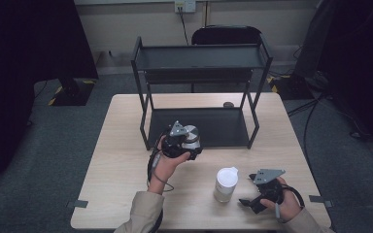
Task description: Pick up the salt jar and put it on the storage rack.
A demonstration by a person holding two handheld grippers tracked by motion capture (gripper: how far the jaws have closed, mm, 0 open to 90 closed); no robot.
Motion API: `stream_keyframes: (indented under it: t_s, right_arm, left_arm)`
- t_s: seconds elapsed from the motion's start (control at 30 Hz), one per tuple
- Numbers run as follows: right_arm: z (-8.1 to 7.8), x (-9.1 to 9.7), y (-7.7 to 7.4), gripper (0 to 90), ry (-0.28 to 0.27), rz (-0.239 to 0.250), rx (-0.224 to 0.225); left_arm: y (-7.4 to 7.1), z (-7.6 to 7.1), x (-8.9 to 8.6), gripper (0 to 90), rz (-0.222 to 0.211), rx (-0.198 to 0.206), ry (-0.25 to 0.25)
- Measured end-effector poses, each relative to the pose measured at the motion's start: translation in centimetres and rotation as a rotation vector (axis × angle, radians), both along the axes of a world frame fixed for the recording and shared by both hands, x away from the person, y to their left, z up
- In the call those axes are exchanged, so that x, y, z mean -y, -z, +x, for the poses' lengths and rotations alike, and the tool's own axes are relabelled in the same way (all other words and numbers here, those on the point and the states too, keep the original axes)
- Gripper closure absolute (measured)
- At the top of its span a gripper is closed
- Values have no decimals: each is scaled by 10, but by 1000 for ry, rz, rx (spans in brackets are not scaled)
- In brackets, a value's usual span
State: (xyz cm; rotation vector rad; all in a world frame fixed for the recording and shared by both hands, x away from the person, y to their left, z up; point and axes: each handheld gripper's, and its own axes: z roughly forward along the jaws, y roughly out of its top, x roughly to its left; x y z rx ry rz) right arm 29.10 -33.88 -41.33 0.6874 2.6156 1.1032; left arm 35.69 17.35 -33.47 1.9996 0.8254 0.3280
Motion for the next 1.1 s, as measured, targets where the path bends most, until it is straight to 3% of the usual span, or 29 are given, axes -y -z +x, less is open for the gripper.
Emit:
stream_keyframes:
  t_s: [0.07, 0.37, 0.53, 0.63, 0.9, 1.1]
  right_arm:
    - [0, 0, 0, 0, 0, 0, 0]
    - [0, 0, 0, 0, 0, 0, 0]
    - [0, 0, 0, 0, 0, 0, 0]
    - [0, 0, 0, 0, 0, 0, -1]
    - [0, 0, 0, 0, 0, 0, 1]
    - [0, 0, 0, 0, 0, 0, 1]
  left_arm:
    - [-5, 1, -1, 305, -14, -1, -3]
    - [-40, 4, 4, 305, 35, 33, 3]
    - [-58, 9, 5, 305, 26, 35, 14]
    - [-71, 10, 9, 305, 44, 50, 14]
    - [-92, 16, 11, 305, 22, 67, 29]
    - [-111, 21, 17, 305, 50, 83, 26]
